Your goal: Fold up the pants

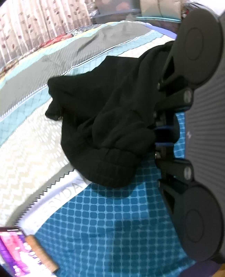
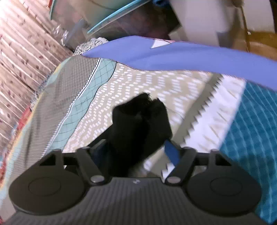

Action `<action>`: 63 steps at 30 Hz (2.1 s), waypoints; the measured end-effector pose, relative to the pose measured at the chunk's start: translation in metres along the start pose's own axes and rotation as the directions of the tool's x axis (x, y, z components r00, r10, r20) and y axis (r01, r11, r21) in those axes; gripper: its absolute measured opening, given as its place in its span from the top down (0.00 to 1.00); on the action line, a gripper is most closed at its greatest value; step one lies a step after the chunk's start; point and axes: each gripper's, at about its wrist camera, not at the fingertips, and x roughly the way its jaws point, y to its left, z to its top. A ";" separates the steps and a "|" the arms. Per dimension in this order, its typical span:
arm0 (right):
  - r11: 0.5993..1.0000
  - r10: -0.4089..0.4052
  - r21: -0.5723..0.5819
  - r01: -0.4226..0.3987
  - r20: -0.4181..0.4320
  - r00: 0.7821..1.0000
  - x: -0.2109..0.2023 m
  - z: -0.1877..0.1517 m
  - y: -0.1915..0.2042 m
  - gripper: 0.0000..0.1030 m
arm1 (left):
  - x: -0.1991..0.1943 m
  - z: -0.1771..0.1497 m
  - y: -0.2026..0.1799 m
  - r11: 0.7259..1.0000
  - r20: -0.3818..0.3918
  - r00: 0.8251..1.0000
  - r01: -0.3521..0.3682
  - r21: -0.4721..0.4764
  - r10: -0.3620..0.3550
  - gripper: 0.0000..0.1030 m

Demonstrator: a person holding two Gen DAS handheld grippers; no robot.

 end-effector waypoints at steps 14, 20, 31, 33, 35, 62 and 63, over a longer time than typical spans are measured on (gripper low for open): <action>0.994 -0.103 -0.014 0.107 0.178 0.979 -0.144 -0.004 -0.116 0.94 | -0.047 -0.044 0.049 0.998 -0.051 0.997 -0.059 0.035 0.061 0.89; 0.947 -0.314 -0.014 0.321 0.177 0.933 -0.148 -0.031 -0.131 0.61 | -0.031 -0.070 0.074 0.988 -0.081 0.986 -0.141 0.067 0.147 0.58; 0.993 -0.030 -0.108 0.050 0.180 0.983 -0.184 -0.030 -0.043 0.50 | -0.104 -0.014 0.049 0.935 0.229 0.958 -0.232 0.268 0.173 0.44; 0.973 0.077 -0.224 -0.049 0.117 0.990 -0.176 -0.041 0.001 0.50 | -0.090 0.011 0.018 0.895 0.297 0.939 -0.277 0.349 0.175 0.23; 0.941 0.135 -0.319 -0.110 0.058 0.989 -0.162 -0.053 0.042 0.50 | -0.066 0.032 -0.015 0.856 0.334 0.931 -0.290 0.427 0.148 0.07; -0.375 -0.028 -0.705 -0.603 -0.641 0.767 0.024 -0.418 0.502 0.34 | -0.007 -0.061 -0.011 0.698 0.302 0.930 -0.075 0.712 -0.209 0.76; -0.319 -0.039 -0.695 -0.644 -0.669 0.742 0.028 -0.412 0.500 0.56 | -0.009 -0.061 -0.011 0.699 0.310 0.926 -0.075 0.711 -0.216 0.76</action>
